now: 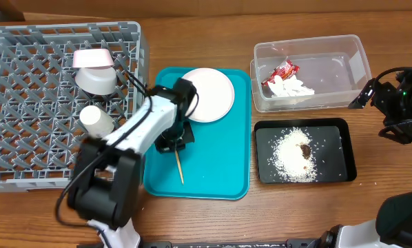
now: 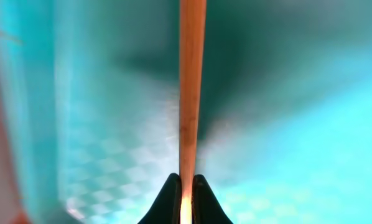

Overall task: Sort waste into correct bins and load items into the dishwasher
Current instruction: 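Grasp the second chopstick and drop it into the dish rack, then reach the left gripper to the white plate and grip its edge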

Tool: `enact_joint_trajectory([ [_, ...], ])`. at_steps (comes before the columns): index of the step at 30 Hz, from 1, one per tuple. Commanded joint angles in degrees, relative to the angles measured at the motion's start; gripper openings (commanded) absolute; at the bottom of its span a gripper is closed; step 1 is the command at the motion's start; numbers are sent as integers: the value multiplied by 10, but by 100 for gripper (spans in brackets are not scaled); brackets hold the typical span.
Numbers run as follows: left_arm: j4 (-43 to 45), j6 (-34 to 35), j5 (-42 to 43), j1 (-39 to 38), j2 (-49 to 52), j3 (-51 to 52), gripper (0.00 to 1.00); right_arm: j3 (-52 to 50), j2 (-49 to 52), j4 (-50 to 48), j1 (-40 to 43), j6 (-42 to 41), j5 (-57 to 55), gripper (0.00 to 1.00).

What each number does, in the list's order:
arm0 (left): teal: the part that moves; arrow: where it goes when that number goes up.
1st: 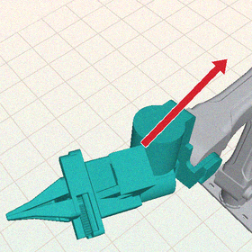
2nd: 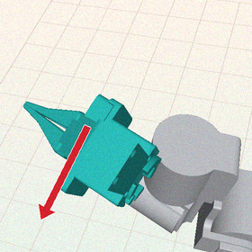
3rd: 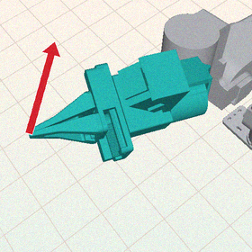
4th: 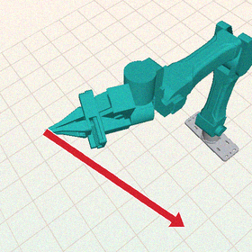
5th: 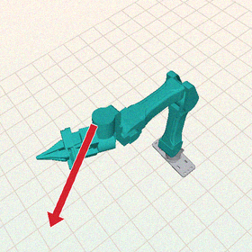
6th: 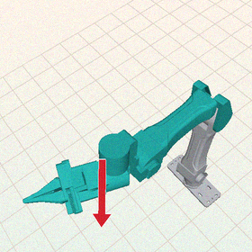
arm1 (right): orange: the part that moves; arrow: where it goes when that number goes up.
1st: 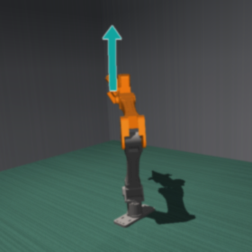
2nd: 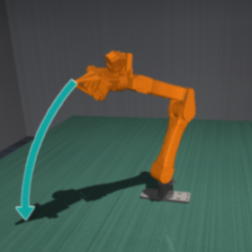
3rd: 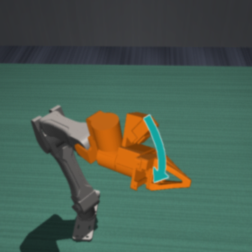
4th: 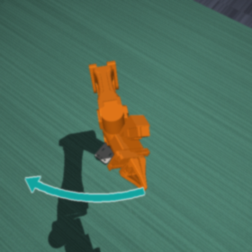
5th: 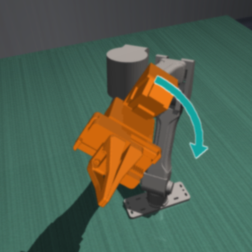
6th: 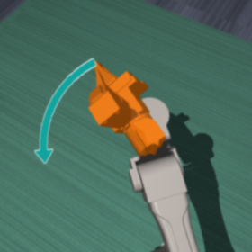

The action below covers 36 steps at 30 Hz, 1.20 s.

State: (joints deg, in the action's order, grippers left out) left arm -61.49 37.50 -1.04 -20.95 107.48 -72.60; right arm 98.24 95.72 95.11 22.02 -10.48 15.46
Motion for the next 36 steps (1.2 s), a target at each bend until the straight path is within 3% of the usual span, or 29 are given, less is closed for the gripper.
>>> enact_joint_trajectory([
  [1, -2, -50, -53, 21, -103, -49, 4, 4, -15, -2, -2, 5, -3, 100],
  [8, 15, -126, -157, 89, -186, -61, 4, 4, -15, -2, -2, 4, -3, 100],
  [14, 49, -235, -158, 141, -164, -60, 4, 4, -15, -2, -2, 4, -3, 100],
  [20, 64, -283, -155, 167, -125, -60, 4, 4, -15, -2, -2, 5, -3, 100],
  [21, 64, -285, -154, 169, -120, -60, 7, 4, -15, -2, -2, 5, -3, 100],
  [22, 63, -285, -151, 170, -115, -60, 26, 4, -15, -2, -2, 4, -3, 100],
  [24, 64, -285, -139, 170, -113, -60, 52, 4, -15, -2, -2, 4, -3, 100],
  [29, 55, -285, -86, 168, -119, -71, 56, 4, -15, -2, -2, 4, -3, 100],
  [36, 80, -313, 111, 130, -128, -94, 64, 4, -15, -3, -2, 4, -3, 100],
])
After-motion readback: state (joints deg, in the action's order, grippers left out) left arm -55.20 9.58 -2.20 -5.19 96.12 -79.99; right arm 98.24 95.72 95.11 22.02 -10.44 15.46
